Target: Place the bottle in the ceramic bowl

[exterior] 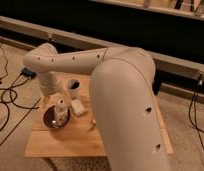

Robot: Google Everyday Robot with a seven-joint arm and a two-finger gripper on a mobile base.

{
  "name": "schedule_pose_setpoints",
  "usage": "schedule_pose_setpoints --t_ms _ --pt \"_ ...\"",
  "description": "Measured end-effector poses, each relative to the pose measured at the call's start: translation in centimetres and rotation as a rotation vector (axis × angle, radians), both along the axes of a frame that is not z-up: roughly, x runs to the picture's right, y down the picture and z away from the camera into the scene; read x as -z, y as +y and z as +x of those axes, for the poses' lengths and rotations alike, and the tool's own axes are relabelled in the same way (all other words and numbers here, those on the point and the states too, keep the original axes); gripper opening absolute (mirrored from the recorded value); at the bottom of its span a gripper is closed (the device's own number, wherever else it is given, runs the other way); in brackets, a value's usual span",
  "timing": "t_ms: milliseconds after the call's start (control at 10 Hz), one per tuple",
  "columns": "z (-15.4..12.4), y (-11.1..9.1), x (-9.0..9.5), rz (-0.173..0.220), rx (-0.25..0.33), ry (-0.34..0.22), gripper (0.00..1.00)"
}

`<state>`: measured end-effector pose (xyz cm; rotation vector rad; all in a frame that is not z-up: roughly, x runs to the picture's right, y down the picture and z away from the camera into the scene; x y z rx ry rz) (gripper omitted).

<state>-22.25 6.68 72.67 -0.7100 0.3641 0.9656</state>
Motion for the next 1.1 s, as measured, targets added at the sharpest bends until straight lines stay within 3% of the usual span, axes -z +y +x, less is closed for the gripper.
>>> schedule_pose_setpoints --t_ms 1100 --pt "0.31 -0.75 0.28 0.02 -0.018 0.0 0.8"
